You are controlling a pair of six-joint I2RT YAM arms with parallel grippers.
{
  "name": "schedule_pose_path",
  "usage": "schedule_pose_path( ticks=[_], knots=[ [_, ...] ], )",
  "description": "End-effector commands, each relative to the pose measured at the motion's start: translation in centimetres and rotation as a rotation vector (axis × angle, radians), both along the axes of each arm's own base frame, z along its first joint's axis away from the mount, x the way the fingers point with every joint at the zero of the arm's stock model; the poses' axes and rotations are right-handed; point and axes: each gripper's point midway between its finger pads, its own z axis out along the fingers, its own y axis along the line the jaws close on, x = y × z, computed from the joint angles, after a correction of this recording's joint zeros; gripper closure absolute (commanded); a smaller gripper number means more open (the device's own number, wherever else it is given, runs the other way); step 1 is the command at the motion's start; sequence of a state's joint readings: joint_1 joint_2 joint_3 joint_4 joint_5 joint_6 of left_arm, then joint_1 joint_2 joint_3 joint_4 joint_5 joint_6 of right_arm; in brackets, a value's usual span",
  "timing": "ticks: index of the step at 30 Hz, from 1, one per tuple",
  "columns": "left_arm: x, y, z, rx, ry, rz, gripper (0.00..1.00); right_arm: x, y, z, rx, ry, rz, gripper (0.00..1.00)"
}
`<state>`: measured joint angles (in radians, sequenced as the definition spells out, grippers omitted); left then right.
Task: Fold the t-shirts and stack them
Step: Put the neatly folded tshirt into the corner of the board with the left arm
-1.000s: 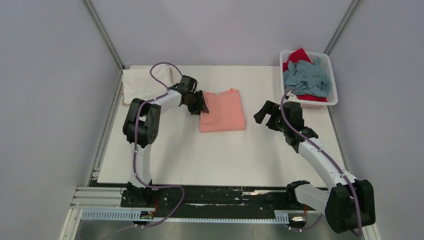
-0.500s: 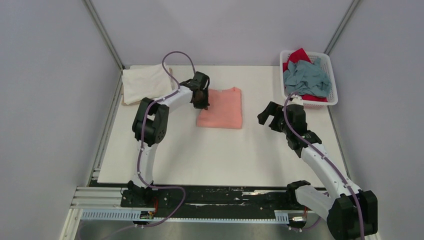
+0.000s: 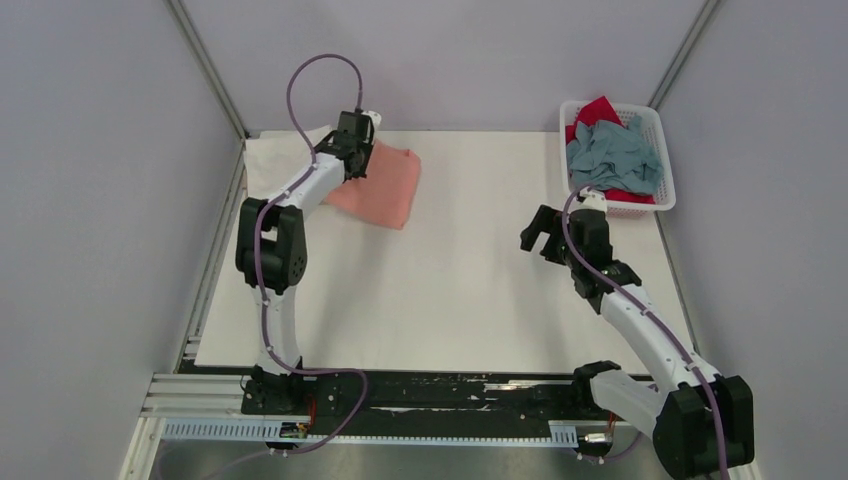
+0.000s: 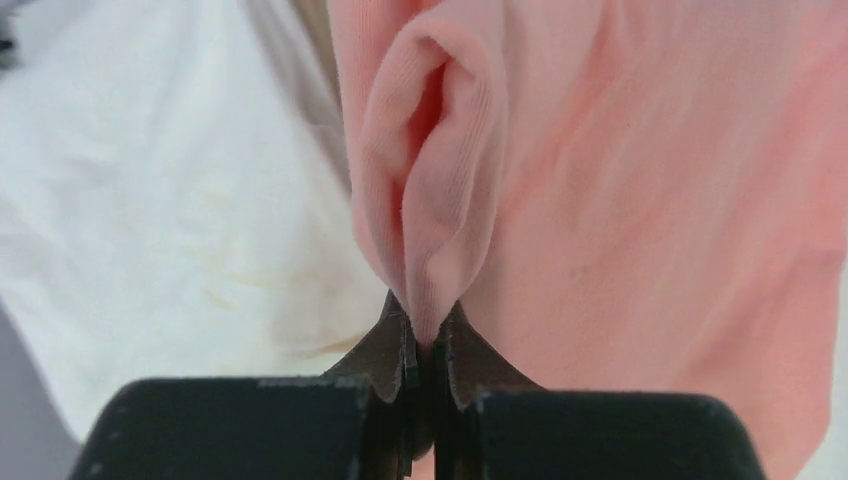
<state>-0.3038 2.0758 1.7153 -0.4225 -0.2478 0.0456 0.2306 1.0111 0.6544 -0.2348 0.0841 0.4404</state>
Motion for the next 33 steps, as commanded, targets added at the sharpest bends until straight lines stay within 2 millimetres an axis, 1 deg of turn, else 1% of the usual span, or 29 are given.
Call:
schedule_pose_path(
  ticks=[1,2,3,4,5,6,8,12,13,14,15,20,21,26,29,31,33],
  knots=[
    [3.5,3.6,7.8,0.181,-0.195,-0.008,1.0,0.8,-0.7,-0.3,-0.044,0.003,-0.016,0.0],
    [3.7,4.5,7.8,0.198,-0.191,0.007,1.0,0.9,-0.6,-0.4,-0.045,0.01,-0.016,0.0],
    [4.0,4.9,8.7,0.207,-0.204,0.006,1.0,1.0,-0.6,-0.5,-0.046,0.012,-0.015,0.0],
    [4.0,5.5,8.9,0.212,-0.198,0.012,1.0,1.1,-0.6,-0.6,-0.048,0.018,-0.016,0.0],
    [4.3,5.8,9.9,0.211,-0.213,0.018,1.0,1.2,-0.6,-0.8,-0.051,0.023,-0.016,0.0],
    [4.2,6.3,10.1,0.215,-0.203,0.025,1.0,1.3,-0.6,-0.9,-0.053,0.028,-0.016,0.0],
    [4.1,7.0,11.5,0.212,-0.216,0.043,1.0,1.3,-0.6,-1.2,-0.055,0.036,-0.016,0.0],
    [3.8,7.8,14.4,0.192,-0.257,0.08,1.0,1.4,-0.6,-1.2,-0.058,0.04,-0.019,0.0],
    [3.6,8.1,15.5,0.186,-0.273,0.091,1.0,1.5,-0.7,-1.3,-0.062,0.04,-0.022,0.0],
    [3.5,8.2,15.9,0.18,-0.279,0.097,1.0,1.5,-0.8,-1.3,-0.063,0.04,-0.022,0.0],
    [3.3,8.5,16.7,0.179,-0.29,0.108,1.0,1.5,-0.8,-1.3,-0.063,0.041,-0.022,0.0],
    [2.8,9.6,19.3,0.17,-0.33,0.146,1.0,1.4,-0.7,-1.3,-0.06,0.04,-0.021,0.0],
    [2.7,9.9,19.5,0.169,-0.329,0.153,1.0,1.4,-0.7,-1.3,-0.06,0.04,-0.021,0.0],
    [2.3,10.4,22.2,0.108,-0.375,0.179,1.0,1.4,-0.8,-1.4,-0.063,0.041,-0.024,0.0],
    [2.0,10.0,23.7,0.06,-0.405,0.155,1.0,1.4,-1.0,-1.4,-0.069,0.042,-0.032,0.0],
    [1.9,10.1,24.1,0.046,-0.414,0.149,1.0,1.4,-1.1,-1.5,-0.072,0.044,-0.038,0.0],
    [1.9,10.1,23.8,0.023,-0.411,0.142,1.0,1.4,-1.1,-1.5,-0.071,0.044,-0.039,0.0]
  ],
)
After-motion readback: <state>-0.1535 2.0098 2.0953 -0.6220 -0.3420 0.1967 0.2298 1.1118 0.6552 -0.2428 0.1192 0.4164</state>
